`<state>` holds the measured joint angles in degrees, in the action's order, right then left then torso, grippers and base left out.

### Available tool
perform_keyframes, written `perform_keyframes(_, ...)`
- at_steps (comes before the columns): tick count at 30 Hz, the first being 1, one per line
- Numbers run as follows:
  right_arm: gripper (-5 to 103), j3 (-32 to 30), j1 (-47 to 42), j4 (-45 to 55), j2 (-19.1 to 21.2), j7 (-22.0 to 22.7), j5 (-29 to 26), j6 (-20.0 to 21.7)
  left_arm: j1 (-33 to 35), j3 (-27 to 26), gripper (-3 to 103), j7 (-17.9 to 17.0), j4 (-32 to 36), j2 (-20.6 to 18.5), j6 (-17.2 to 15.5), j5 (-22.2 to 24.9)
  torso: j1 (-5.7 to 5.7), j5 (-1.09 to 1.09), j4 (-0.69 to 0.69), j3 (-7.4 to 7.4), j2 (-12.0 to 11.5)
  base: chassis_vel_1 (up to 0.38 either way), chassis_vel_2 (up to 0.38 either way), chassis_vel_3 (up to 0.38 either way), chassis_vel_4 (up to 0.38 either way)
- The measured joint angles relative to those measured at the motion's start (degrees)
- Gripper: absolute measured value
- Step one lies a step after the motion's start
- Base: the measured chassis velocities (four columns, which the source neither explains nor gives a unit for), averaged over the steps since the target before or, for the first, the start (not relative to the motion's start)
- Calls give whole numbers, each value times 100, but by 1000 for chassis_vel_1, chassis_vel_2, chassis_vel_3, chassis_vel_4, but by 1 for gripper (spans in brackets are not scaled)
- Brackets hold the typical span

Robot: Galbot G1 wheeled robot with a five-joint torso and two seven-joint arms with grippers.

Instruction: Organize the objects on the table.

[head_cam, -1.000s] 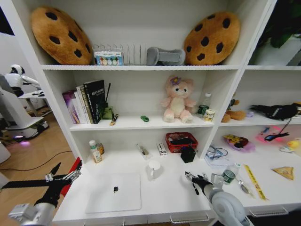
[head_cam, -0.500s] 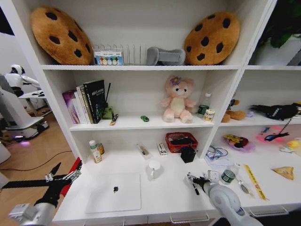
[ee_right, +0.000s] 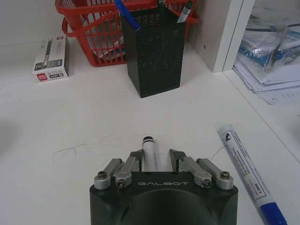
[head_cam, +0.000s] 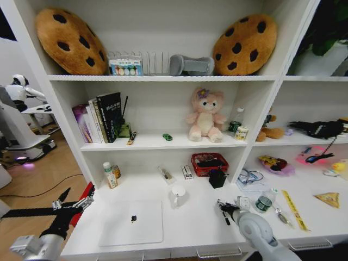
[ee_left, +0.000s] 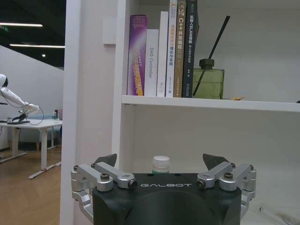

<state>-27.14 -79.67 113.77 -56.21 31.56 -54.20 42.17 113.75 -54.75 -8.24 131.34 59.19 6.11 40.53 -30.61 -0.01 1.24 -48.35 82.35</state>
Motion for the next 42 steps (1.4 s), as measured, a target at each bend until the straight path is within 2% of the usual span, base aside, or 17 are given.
perform_keyframes(1, 33, 0, 0, 0, 0, 0, 0, 0, 0, 0, 100, 0, 0, 0, 0, 0, 0, 0, 0, 0, 0, 0, 0, 0, 0)
perform_keyframes(6, 13, -7, -13, 10, 9, -7, -5, 0, 0, 0, 100, 0, 0, 0, 0, 0, 0, 2, -1, -1, 0, 0, 0, 0, 0)
perform_keyframes(10, 10, -30, -35, 24, -6, -15, -6, -3, 0, 0, 100, 0, 0, 0, 0, 0, 0, 2, -1, -1, 0, 0, 0, 0, 0)
perform_keyframes(13, 10, -69, -108, 47, -42, -172, 206, -250, 0, 0, 100, 0, 0, 0, 0, 0, 0, 4, 0, -1, -1, 0, 0, 0, 0)
perform_keyframes(15, 10, -110, -154, 75, -58, -419, 720, -710, 0, 0, 100, 0, 0, 0, 0, 0, 0, 4, 1, -1, -1, 0, 0, 0, 0)
perform_keyframes(17, 10, -158, -163, 124, -80, -619, 1282, -1436, 0, 0, 100, 0, 0, 0, 0, 0, 0, 3, 0, -2, -1, 0, 0, 0, 0)
perform_keyframes(18, 10, -158, -163, 124, -80, -619, 1282, -1436, 0, 0, 100, 0, 0, 0, 0, 0, 0, 3, 0, -2, -1, 0, 0, 0, 0)
perform_keyframes(20, 10, -191, -129, 120, -81, -773, 1773, -2012, 0, 0, 100, 0, 0, 0, 0, 0, 0, 2, 0, -1, -1, 0, 0, 0, 0)
perform_keyframes(21, 10, -191, -129, 120, -81, -773, 1773, -2012, 0, 0, 100, 0, 0, 0, 0, 0, 0, 2, 0, -1, -1, 0, 0, 0, 0)
perform_keyframes(22, 10, -203, -92, 111, -73, -845, 2012, -2339, 0, 0, 100, 0, 0, 0, 0, 0, 0, 1, 0, -1, -1, 0, 0, 0, 0)
perform_keyframes(23, 10, -203, -92, 111, -73, -845, 2012, -2339, 0, 0, 100, 0, 0, 0, 0, 0, 0, 1, 0, -1, -1, 0, 0, 0, 0)
perform_keyframes(25, 10, -190, 17, 12, -57, -982, 2414, -2899, 0, 0, 100, 0, 0, 0, 0, 0, 0, 1, 0, -1, -1, 0, 0, 0, 0)
perform_keyframes(26, 10, -190, 17, 12, -57, -982, 2414, -2899, 0, 0, 100, 0, 0, 0, 0, 0, 0, 1, 0, -1, -1, 0, 0, 0, 0)
perform_keyframes(28, 10, -125, 166, -199, -56, -1156, 2843, -3396, 0, 0, 100, 0, 0, 0, 0, 0, 0, 2, 0, -1, -1, 0, 0, 0, 0)
perform_keyframes(29, 10, -125, 166, -199, -56, -1156, 2843, -3396, 0, 0, 100, 0, 0, 0, 0, 0, 0, 2, 0, -1, -1, 0, 0, 0, 0)
perform_keyframes(36, 10, 168, 969, -950, -66, -1454, 3752, -4355, 0, 0, 100, 0, 0, 0, 0, 0, 0, 1, -1, -1, -1, 0, 0, 0, 0)
perform_keyframes(42, 10, 365, 1531, -1461, -125, -1517, 3884, -4582, 0, 0, 100, 0, 0, 0, 0, 0, -1, 2, -1, -1, -1, 0, 0, 0, 0)
